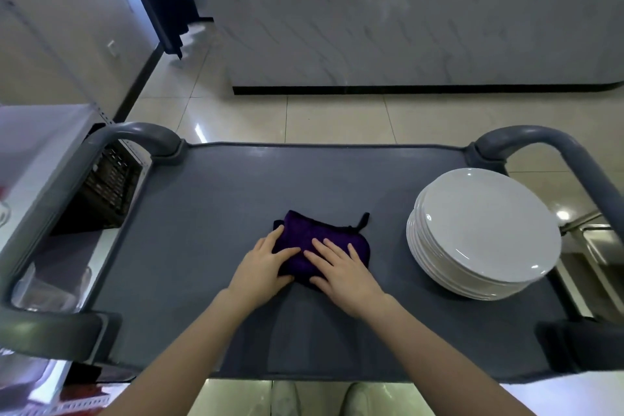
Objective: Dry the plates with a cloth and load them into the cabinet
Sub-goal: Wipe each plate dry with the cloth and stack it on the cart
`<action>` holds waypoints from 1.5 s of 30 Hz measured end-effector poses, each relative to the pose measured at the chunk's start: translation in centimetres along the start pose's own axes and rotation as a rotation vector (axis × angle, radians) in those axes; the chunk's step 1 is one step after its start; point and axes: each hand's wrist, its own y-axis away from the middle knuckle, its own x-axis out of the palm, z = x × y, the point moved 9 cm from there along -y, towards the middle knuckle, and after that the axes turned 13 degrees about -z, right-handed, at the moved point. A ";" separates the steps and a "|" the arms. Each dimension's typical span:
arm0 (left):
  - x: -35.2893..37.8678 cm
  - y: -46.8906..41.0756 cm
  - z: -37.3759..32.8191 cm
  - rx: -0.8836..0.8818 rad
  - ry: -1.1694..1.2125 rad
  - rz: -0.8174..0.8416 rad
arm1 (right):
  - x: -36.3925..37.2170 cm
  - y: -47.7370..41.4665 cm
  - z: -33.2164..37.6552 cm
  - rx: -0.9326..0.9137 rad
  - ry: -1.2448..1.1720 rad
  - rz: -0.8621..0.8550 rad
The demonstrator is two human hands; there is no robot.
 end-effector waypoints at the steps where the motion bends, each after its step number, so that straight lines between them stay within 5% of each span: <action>1: -0.3 -0.2 -0.2 0.002 -0.035 0.032 | -0.9 0.1 -0.1 0.000 -0.014 -0.023; 7: -4.2 -4.7 -6.8 0.031 0.061 -0.030 | -11.7 1.5 -4.3 0.067 0.070 -0.291; 11: -5.7 -8.7 -14.2 0.044 0.291 -0.131 | -18.6 5.0 -10.3 0.285 0.231 -0.469; 15: -3.7 -11.4 -21.2 0.103 0.345 -0.063 | -21.0 8.8 -17.4 0.528 0.314 -0.460; 22: 0.5 -12.8 -25.2 -0.009 0.336 0.023 | -20.6 13.5 -24.5 0.699 0.370 -0.373; 34: 0.1 -12.3 -24.6 -0.105 0.345 -0.145 | -20.8 13.9 -27.0 0.827 -0.168 -0.529; 45: -2.3 -9.7 -18.8 -0.354 0.719 -0.214 | -21.6 10.3 -23.5 0.643 -0.460 -0.589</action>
